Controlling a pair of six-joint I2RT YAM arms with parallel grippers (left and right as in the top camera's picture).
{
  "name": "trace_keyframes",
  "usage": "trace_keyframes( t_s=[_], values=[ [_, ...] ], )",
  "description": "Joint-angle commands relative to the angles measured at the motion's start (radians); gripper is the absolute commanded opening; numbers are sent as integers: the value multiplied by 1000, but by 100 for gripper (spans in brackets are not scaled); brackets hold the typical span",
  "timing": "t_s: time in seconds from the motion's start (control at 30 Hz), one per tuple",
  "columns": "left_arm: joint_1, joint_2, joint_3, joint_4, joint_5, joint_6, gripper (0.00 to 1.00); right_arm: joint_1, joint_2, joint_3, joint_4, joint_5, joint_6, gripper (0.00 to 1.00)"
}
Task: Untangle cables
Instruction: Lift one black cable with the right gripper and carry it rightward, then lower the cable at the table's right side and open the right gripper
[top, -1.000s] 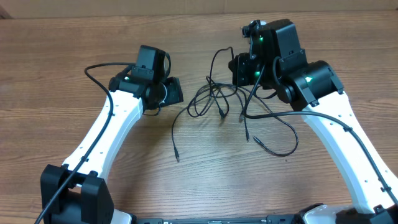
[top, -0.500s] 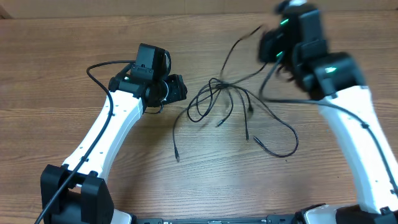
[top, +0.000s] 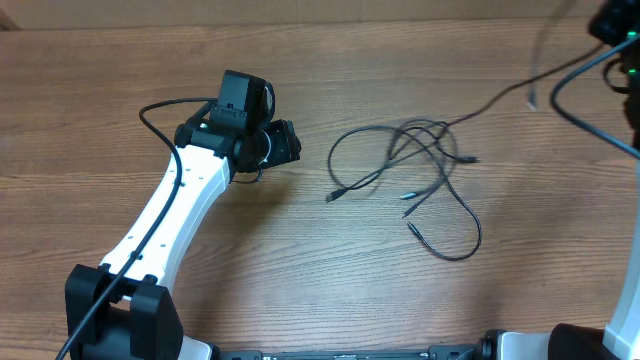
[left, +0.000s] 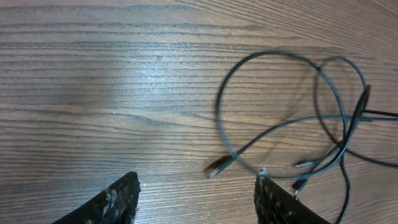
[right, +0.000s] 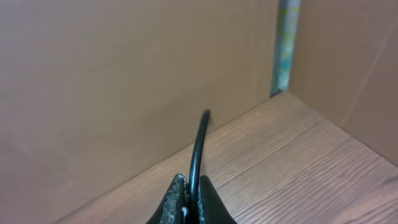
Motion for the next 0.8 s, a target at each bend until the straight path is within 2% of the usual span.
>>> trace_keyframes(
  t_s=[0.0,0.1,0.27,0.43,0.6,0.77],
  values=[
    [4,8,-5,-3,-3,15,60,-39,-15,17,45,-92,12,4],
    [4,8,-5,-2,-4,15,59,-64,-22,18,113,-293,10,4],
    [4,8,-5,1,-4,14,59,-59,-24,18,285,-769,18,4],
    [4,8,-5,1,-4,15,59,-33,-24,18,463,-1056,80,4],
    [4,8,-5,1,-4,15,59,-21,-24,18,719,-1123,225,4],
    [4,8,-5,1,-4,15,59,-23,-24,18,906,-1012,366,4]
  ],
)
